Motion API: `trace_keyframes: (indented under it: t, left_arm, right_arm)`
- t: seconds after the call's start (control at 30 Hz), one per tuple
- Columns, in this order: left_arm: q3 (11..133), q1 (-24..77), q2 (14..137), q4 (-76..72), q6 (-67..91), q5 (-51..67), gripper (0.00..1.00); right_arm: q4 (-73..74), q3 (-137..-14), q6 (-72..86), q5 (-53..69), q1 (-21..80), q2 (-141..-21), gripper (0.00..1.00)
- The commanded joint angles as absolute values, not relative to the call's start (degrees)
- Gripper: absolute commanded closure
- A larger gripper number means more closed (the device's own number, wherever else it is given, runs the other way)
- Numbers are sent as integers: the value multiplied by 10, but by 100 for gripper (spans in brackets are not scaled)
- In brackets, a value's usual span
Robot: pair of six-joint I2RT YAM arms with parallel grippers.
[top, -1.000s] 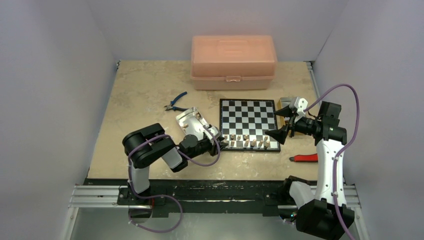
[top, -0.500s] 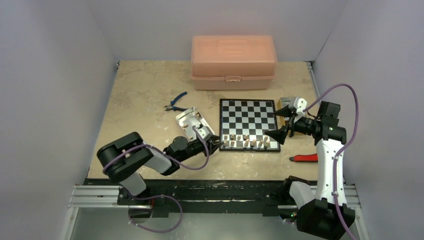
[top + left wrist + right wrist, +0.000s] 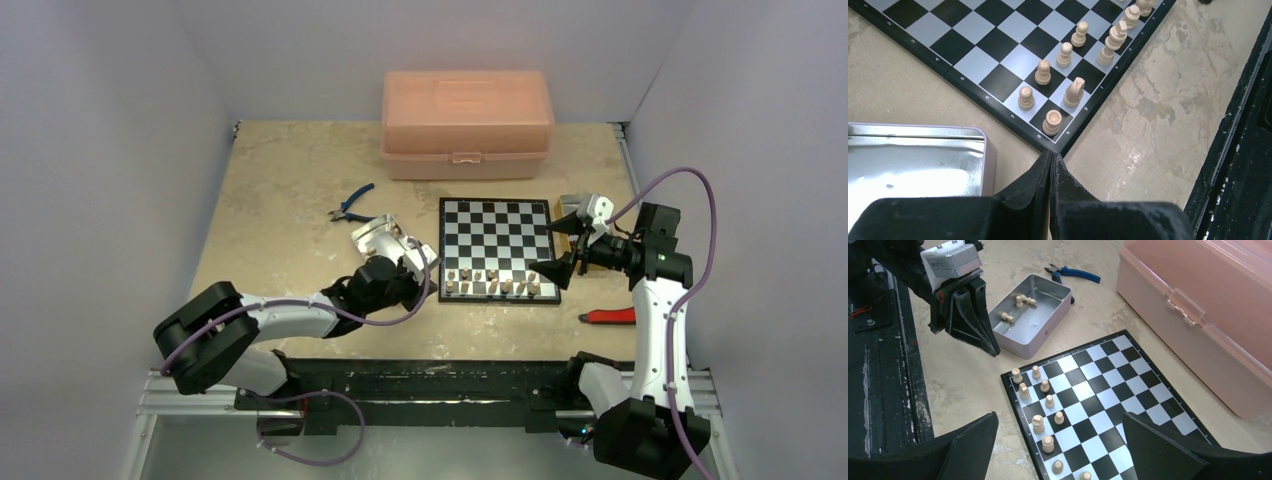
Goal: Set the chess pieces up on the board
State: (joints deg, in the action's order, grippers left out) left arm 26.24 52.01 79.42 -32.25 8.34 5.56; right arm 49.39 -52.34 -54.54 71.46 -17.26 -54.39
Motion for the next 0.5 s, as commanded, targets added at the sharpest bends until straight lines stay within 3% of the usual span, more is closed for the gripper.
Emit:
trace_keyframes:
  t: [0.0, 0.47]
  left_arm:
    - [306, 530, 819, -250, 92, 40, 100]
    - [348, 548, 889, -266, 135, -20, 100]
  right_arm:
    - [500, -527, -556, 716, -170, -544, 1]
    - [504, -528, -560, 715, -169, -543, 1]
